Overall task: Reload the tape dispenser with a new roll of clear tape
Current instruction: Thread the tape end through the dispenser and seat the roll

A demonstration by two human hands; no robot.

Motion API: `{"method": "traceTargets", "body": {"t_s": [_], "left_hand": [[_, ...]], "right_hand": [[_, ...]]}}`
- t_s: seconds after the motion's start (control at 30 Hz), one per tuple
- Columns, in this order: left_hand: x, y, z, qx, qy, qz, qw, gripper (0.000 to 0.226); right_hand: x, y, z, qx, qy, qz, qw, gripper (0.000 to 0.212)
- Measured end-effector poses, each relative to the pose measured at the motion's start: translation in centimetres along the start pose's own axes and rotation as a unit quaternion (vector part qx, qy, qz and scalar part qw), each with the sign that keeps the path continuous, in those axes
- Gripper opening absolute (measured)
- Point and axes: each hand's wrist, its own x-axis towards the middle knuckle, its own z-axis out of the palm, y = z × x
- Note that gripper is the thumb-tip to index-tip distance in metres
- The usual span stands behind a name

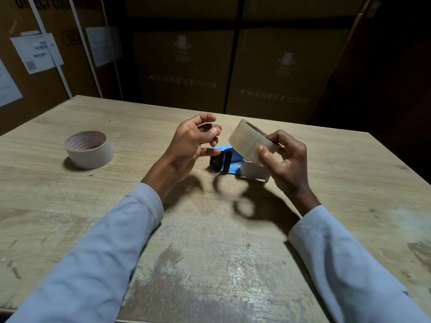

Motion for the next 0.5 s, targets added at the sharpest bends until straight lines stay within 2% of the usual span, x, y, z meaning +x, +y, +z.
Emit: {"method": "traceTargets", "body": {"t_s": [0.07, 0.17, 0.37, 0.5], "left_hand": [[0.1, -0.3, 0.2, 0.051, 0.012, -0.022, 0.998, 0.018], [0.3, -1.0, 0.6, 0.125, 0.013, -0.033, 0.992, 0.031], [0.4, -1.5, 0.4, 0.162, 0.025, -0.02, 0.986, 0.003], [0.6, -1.3, -0.1, 0.188, 0.029, -0.01, 0.982, 0.013]], "right_hand": [[-0.1, 0.3, -0.3, -0.017, -0.001, -0.018, 1.0, 0.023], [-0.1, 0.8, -0.6, -0.043, -0.004, -0.042, 0.998, 0.027], [0.0, 0.8, -0.9, -0.075, -0.015, -0.069, 0.995, 0.028], [0.0, 0.3, -0.7, -0.122, -0.037, -0.106, 0.986, 0.025]]}}
